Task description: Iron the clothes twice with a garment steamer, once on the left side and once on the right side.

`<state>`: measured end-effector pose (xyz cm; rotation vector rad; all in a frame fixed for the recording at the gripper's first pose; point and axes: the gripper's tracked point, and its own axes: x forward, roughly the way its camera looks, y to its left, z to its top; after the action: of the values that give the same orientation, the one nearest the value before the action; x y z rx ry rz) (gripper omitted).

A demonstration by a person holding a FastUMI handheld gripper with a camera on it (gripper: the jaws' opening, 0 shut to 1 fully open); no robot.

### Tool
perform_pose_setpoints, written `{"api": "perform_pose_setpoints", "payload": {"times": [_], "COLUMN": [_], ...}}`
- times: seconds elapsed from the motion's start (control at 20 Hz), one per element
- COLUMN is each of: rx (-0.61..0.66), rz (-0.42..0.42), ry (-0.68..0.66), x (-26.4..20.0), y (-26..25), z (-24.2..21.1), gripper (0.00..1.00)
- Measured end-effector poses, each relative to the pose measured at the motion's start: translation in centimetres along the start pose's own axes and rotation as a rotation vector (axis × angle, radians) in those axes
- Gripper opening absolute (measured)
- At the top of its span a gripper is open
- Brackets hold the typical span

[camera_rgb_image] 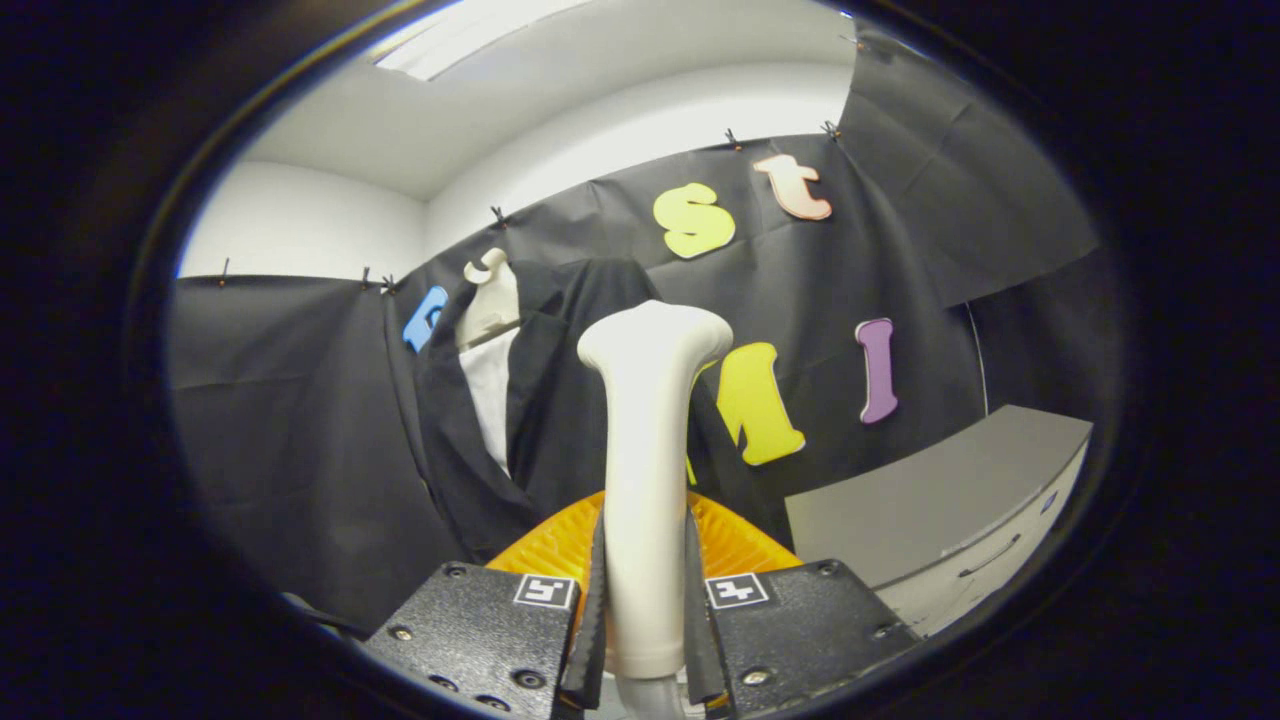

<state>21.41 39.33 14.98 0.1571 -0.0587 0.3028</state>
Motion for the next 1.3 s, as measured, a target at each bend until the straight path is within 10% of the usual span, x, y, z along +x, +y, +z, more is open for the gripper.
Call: {"api": "perform_pose_setpoints", "payload": {"times": [0.6, 1.3], "rx": [0.014, -0.055], "rz": [0.139, 0.101], "ry": [-0.109, -0.034], "x": [5.6, 7.1], "y": [4.6, 4.3], "z": [3.4, 1.1], "gripper": [0.32, 0.31]}}
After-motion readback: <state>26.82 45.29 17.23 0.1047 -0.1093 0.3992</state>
